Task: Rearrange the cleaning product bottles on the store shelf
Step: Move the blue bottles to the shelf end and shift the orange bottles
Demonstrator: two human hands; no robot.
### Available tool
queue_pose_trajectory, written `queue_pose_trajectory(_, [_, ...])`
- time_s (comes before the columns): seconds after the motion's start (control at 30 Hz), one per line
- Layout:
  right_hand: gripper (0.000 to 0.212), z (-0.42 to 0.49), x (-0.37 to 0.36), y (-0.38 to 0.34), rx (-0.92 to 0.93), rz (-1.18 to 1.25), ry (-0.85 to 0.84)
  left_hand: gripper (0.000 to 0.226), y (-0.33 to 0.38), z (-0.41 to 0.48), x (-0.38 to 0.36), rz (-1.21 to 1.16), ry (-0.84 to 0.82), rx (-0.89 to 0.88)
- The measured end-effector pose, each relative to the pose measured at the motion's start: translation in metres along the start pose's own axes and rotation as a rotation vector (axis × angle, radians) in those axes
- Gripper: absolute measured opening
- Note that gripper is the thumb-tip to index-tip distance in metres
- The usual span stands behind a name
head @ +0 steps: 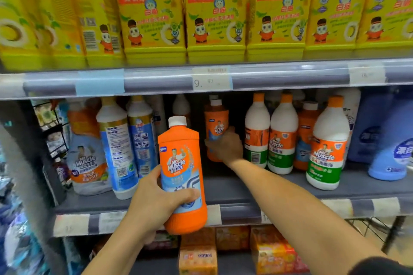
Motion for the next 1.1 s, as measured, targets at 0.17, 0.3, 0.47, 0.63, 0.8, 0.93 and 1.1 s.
queue_pose_trajectory(0.17, [0.075,0.021,-0.016,0.006,-0.002,0.017,0.034,0.075,0.005,0.002,0.01,-0.002,-0.012,-0.018])
queue_pose_trajectory(0.3, [0.077,0.029,-0.026,0.008,-0.019,0.031,0.036,0.075,0.005,0.006,0.015,0.0,-0.015,-0.031])
queue_pose_trajectory(0.47, [0.087,0.032,-0.031,0.007,-0.03,0.025,0.036,0.072,0.003,0.012,0.012,-0.001,0.0,-0.028])
queue_pose_trajectory(0.63, [0.093,0.027,-0.027,0.008,-0.011,0.042,-0.091,0.067,-0.001,0.022,0.004,-0.008,0.017,-0.026])
queue_pose_trajectory(0.8, [0.075,-0.003,0.001,0.008,0.084,-0.207,-0.359,0.051,0.0,0.043,-0.01,-0.064,0.004,-0.006])
queue_pose_trajectory(0.93, [0.064,-0.045,0.05,0.01,0.234,-0.432,-0.487,0.053,0.001,0.067,-0.023,-0.097,0.005,0.003])
queue_pose_trajectory(1.1, [0.074,-0.097,0.105,0.038,0.428,-0.709,-0.366,0.054,-0.001,0.102,-0.039,-0.064,0.036,-0.049])
Point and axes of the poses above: each hand's wrist, its own z-axis towards the middle knuckle, its own x-axis out of the back of the hand, y = z × x, the point moved 3 cm from there along z, towards the middle knuckle, and after that the axes turned 9 degrees about -z, right-handed, at the moved point
